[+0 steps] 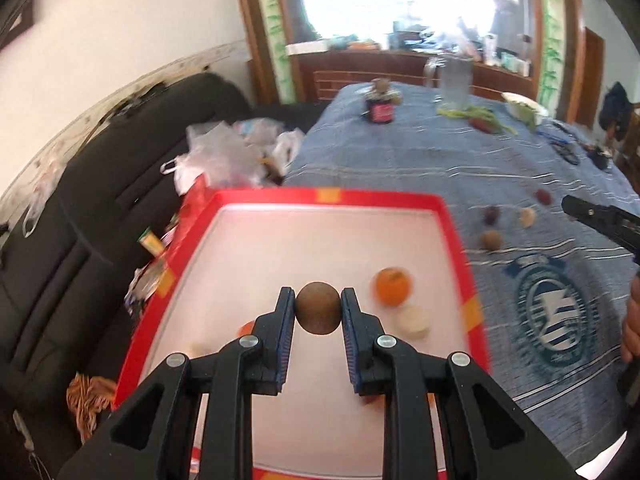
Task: Organize fruits
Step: 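Carry both items over the red tray and open both tools to release them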
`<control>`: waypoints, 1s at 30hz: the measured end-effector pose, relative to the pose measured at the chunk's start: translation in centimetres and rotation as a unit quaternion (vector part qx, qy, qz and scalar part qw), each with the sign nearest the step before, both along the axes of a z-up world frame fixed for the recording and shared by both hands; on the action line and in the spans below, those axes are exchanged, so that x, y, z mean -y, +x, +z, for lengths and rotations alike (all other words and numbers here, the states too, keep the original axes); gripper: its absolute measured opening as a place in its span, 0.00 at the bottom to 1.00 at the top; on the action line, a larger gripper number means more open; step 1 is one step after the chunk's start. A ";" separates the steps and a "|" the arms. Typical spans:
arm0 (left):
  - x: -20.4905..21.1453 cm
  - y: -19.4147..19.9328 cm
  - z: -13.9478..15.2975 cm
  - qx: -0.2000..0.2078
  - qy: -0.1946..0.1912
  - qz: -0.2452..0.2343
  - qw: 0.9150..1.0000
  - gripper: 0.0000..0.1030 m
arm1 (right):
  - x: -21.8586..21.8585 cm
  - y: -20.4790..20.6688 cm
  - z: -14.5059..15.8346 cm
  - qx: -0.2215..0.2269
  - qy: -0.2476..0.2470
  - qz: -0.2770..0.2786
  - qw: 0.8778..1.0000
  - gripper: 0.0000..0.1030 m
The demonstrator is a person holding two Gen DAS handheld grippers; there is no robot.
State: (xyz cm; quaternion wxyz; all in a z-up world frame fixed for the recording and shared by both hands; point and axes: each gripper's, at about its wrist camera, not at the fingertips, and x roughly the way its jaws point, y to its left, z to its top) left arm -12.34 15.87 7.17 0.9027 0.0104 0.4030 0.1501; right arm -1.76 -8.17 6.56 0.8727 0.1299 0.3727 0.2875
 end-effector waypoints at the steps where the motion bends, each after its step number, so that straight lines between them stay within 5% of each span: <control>1: -0.4 -0.2 -0.1 0.001 -0.002 0.004 1.000 0.22 | -1.3 -0.4 0.2 0.001 0.001 0.016 1.000 0.26; 10: -3.3 -0.1 -1.3 0.000 0.021 0.042 0.999 0.22 | -11.8 -3.3 -1.1 -0.044 0.008 0.119 0.992 0.26; 30: -3.5 0.1 -2.5 -0.017 0.030 0.038 0.999 0.22 | -13.7 -5.2 -3.6 -0.053 -0.024 0.134 0.989 0.26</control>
